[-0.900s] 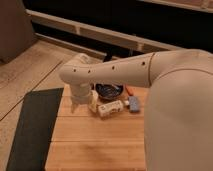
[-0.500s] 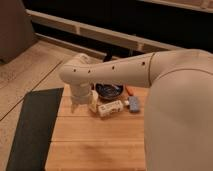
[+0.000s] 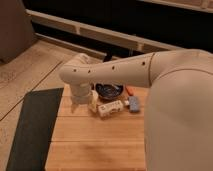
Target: Push the eraser across the table
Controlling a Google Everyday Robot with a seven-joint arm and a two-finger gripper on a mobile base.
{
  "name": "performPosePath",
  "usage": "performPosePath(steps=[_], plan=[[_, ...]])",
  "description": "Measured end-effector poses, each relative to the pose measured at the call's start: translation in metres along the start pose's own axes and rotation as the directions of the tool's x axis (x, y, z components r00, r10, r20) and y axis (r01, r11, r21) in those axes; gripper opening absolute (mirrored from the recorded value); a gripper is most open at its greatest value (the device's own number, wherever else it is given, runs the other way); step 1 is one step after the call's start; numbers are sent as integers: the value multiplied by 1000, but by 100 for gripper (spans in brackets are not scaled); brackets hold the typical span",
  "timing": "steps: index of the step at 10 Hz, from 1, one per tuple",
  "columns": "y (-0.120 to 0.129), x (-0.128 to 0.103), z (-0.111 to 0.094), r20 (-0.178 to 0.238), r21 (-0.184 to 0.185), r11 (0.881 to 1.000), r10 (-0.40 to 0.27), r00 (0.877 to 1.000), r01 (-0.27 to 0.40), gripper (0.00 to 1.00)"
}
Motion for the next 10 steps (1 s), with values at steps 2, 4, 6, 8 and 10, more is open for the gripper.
performPosePath(steps=[2,4,6,8,10], plan=[[0,0,0,0,0,1000,0,1000,0,65],[0,0,0,0,0,1000,0,1000,0,65],[0,0,0,0,0,1000,0,1000,0,65],[0,0,0,0,0,1000,0,1000,0,65],[0,0,0,0,0,1000,0,1000,0,62]])
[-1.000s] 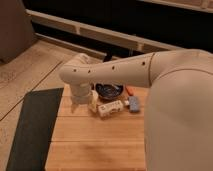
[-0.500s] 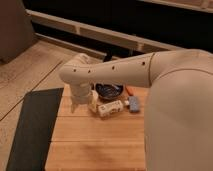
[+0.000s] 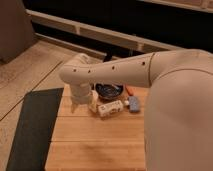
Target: Push the eraser across the table
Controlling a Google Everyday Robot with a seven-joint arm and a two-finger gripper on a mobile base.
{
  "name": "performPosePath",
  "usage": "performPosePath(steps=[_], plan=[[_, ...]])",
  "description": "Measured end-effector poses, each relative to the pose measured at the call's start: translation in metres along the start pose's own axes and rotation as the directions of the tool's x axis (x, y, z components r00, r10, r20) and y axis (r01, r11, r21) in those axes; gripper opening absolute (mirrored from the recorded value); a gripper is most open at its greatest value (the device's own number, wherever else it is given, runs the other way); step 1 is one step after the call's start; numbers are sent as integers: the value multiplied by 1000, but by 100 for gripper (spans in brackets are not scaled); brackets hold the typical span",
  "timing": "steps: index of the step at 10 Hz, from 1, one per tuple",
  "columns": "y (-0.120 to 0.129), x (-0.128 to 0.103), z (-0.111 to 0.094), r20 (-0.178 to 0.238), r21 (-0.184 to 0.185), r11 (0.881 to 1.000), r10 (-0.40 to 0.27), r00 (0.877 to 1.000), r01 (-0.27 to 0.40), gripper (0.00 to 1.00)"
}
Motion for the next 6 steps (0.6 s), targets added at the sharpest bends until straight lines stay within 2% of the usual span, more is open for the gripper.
performPosePath(steps=[4,6], plan=[[0,0,0,0,0,1000,0,1000,0,21],[0,0,0,0,0,1000,0,1000,0,4]])
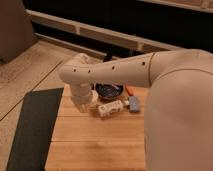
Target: Push the eraser across the table
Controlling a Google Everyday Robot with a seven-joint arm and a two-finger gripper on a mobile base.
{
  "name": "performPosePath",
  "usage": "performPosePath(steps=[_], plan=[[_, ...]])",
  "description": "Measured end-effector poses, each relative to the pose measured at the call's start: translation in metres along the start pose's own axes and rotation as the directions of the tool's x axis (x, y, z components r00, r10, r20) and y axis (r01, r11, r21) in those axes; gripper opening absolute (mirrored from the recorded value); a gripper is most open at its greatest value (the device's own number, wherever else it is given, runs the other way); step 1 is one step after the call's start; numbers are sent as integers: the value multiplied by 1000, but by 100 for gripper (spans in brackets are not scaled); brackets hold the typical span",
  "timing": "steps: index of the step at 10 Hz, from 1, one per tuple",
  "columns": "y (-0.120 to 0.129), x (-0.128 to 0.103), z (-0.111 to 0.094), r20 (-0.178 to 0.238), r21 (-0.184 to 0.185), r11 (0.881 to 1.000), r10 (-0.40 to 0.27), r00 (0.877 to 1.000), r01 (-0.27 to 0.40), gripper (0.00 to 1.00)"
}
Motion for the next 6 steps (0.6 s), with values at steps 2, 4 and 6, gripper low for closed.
performPosePath(steps=[2,4,6], plan=[[1,-2,1,4,2,1000,-2,1000,2,0],[-19,-38,5,56,11,1000,5,998,-6,0],[-46,-94,5,155,29,999,-38,987,34,0]])
